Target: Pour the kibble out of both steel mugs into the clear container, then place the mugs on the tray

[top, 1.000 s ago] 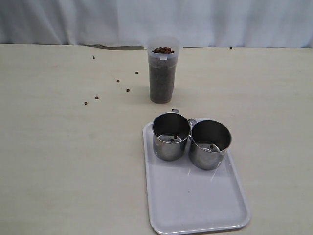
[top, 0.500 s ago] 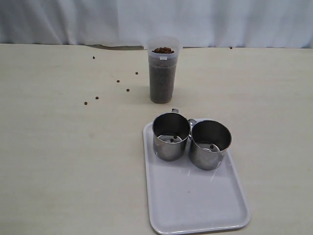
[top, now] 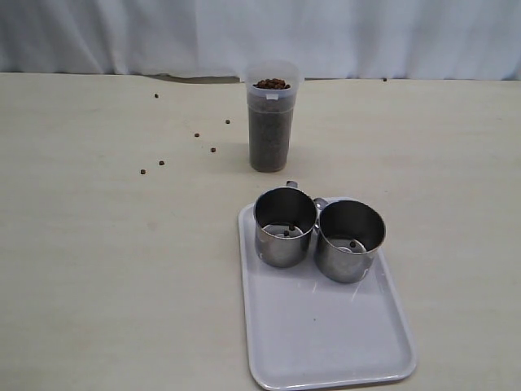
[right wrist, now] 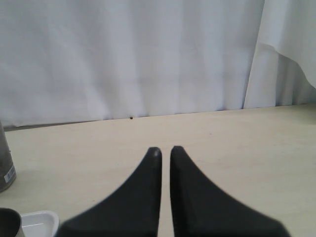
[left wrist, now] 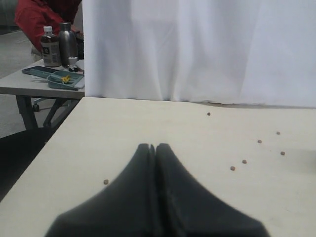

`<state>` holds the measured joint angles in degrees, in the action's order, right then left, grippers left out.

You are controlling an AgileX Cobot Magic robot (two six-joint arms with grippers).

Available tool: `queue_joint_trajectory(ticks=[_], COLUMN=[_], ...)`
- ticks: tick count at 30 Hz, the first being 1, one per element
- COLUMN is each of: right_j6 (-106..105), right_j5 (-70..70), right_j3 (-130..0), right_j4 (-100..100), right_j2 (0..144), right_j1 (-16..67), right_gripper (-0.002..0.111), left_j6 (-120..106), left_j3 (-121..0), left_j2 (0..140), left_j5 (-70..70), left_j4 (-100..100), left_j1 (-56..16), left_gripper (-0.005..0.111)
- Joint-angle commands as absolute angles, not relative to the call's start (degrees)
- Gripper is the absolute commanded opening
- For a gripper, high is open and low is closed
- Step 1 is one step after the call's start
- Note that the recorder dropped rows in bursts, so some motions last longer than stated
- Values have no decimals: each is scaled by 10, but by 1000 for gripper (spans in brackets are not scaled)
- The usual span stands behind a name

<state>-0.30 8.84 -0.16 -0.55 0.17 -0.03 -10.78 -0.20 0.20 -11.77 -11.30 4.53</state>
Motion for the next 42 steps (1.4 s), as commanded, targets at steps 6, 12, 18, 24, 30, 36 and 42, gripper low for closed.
queue_joint_trajectory(ticks=[6,12,18,24,30,36,42], right_j6=[-7,-7,-7,-7,-7,-7,-7], right_j5=[89,89,89,89,89,89,89], right_j3=[0,0,0,0,0,0,0], right_j4=[-6,-6,-6,-6,-6,-6,-6], right_j2=[0,0,0,0,0,0,0], right_j1=[-4,-4,22,22,22,22,22], right_gripper=[5,5,5,5,5,5,5], left_j6=[-111,-111,-111,-111,-111,-111,-111], left_j3=[0,0,0,0,0,0,0], left_j2=[0,0,0,0,0,0,0], left_j5=[-108,-108,-108,-108,-108,-108,-108], left_j4=[-111,-111,-112,-112,-112,-112,-112], left_j1=[41,41,41,41,41,41,41], left_gripper=[0,0,0,0,0,0,0])
